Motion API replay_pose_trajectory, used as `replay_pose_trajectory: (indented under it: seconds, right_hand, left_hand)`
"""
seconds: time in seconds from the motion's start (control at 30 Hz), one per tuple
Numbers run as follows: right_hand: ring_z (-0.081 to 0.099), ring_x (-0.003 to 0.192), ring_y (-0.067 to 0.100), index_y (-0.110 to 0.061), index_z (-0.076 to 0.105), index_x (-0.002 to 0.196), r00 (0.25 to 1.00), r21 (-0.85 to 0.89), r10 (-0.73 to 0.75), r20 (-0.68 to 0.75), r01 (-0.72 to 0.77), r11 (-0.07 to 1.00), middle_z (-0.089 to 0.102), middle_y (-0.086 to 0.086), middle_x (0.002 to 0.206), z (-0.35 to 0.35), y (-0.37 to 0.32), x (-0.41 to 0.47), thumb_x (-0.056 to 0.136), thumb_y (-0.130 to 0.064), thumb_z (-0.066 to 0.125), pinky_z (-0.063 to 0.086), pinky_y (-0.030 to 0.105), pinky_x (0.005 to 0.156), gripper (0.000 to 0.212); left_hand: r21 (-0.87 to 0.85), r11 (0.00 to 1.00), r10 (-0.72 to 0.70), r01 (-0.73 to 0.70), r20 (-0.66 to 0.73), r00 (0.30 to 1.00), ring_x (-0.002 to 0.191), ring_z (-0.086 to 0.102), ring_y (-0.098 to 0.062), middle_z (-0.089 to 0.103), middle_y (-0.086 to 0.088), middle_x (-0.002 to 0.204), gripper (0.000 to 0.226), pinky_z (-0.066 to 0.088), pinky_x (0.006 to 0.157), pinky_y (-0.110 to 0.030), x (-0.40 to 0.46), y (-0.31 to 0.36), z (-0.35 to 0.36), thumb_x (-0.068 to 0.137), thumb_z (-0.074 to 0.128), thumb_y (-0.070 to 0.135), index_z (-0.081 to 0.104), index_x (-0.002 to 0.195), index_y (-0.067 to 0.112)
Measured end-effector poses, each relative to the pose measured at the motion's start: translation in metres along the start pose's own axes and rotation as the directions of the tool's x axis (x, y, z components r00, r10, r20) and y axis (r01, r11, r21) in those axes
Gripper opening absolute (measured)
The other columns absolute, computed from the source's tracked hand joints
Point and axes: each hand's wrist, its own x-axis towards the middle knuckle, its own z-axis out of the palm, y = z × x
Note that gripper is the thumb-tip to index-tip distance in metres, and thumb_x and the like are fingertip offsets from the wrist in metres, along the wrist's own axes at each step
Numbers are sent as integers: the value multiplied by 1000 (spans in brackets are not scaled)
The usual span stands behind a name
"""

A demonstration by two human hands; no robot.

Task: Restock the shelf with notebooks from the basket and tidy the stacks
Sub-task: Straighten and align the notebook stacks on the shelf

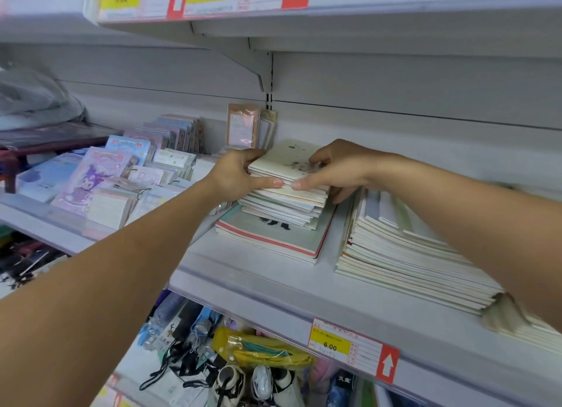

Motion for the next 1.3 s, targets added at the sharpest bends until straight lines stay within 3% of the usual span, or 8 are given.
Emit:
replay_pose_trajectory:
  seconds: [0.17,0.3,0.47,0.63,0.8,0.93,1.07,1.3]
  right_hand:
    - [59,113,21,-15,54,139,980,-318,-190,-65,160,935,55,1,136,-2,3,3,80,-42,78,54,31,90,70]
    - [53,119,22,-16,54,139,968,-464,-242,-58,189,865,56,3,137,4,2,1,86,-48,70,45,35,101,64]
    - [55,111,19,-17,48,130,991,-343,-127,-41,106,933,57,-4,122,16,-5,-20,59,-68,81,48,36,98,94]
    - [54,108,24,-7,47,127,971,-337,-101,-218,22,941,58,8,122,31,-15,-18,63,-41,91,49,31,84,84]
    - [51,95,22,-5,53,120,975,-417,-65,-211,-29,908,59,11,118,26,-17,-11,72,-30,87,38,26,73,64]
    - [51,96,21,-8,48,121,974,-407,-103,-201,13,914,57,11,121,23,-10,-15,72,-35,86,39,24,70,67]
    - [59,102,25,-2,41,130,987,-299,111,-118,-142,944,56,8,119,17,-14,-27,65,-50,87,47,25,68,93]
    - [55,85,20,-9,52,101,990,-343,103,-91,-129,930,58,5,97,26,-18,-13,71,-41,86,43,24,65,55]
  left_hand:
    - [-40,998,-52,58,120,991,92,53,20,59,25,107,68,41,77,3,-6,-10,-5,72,83,15,50,129,27]
    - [-107,992,-63,68,46,997,92,62,15,69,19,103,52,50,89,-11,-11,-20,0,70,84,12,64,118,18]
    - [-202,978,-61,51,-45,997,101,64,4,71,9,110,64,51,92,-18,-16,-25,8,56,88,22,66,115,16]
    - [-281,959,-103,49,-182,978,108,64,-13,71,-1,111,72,51,99,-34,-20,-21,21,43,91,25,69,111,10]
    - [-183,983,-52,-3,-295,954,102,59,-3,64,3,114,68,42,85,-8,-21,-16,34,61,90,18,62,122,3]
    - [-129,991,-2,-26,-213,977,91,59,11,67,12,106,65,49,88,-10,-25,-22,26,59,89,29,65,116,9]
    - [-48,999,10,-14,-86,996,104,64,-2,69,10,114,66,48,95,-20,-27,-31,19,63,87,32,62,123,19]
    - [-115,993,-30,20,-89,996,96,70,-9,75,3,101,35,53,94,-28,-22,-40,20,80,75,32,72,108,12]
